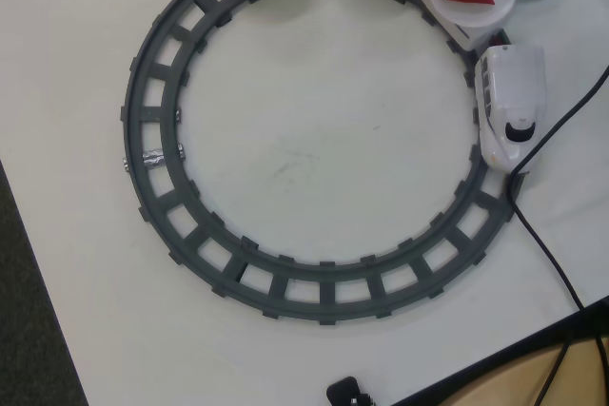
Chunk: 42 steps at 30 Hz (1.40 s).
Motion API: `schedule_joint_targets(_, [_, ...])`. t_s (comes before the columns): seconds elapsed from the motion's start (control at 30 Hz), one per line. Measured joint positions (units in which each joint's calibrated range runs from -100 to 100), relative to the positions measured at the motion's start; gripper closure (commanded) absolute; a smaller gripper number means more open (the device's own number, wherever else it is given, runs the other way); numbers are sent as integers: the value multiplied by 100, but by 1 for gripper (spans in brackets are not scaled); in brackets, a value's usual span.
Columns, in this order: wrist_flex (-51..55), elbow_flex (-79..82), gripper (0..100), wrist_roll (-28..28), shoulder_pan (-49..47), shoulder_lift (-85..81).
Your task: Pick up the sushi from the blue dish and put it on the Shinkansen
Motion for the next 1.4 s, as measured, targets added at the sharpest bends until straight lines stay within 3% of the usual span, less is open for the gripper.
schedule_joint_targets(0.47, [674,9,97,-31,32,-935])
schedule_joint_targets(0.63, [674,1099,97,-31,-24,-1768])
schedule_joint_targets(0.93, [-814,3935,97,-37,-24,-3023])
schedule_joint_targets(1.17, [-1645,4656,98,-37,-16,-3023])
schedule_joint_targets(1.4, [-1776,4656,98,-37,-79,-3023])
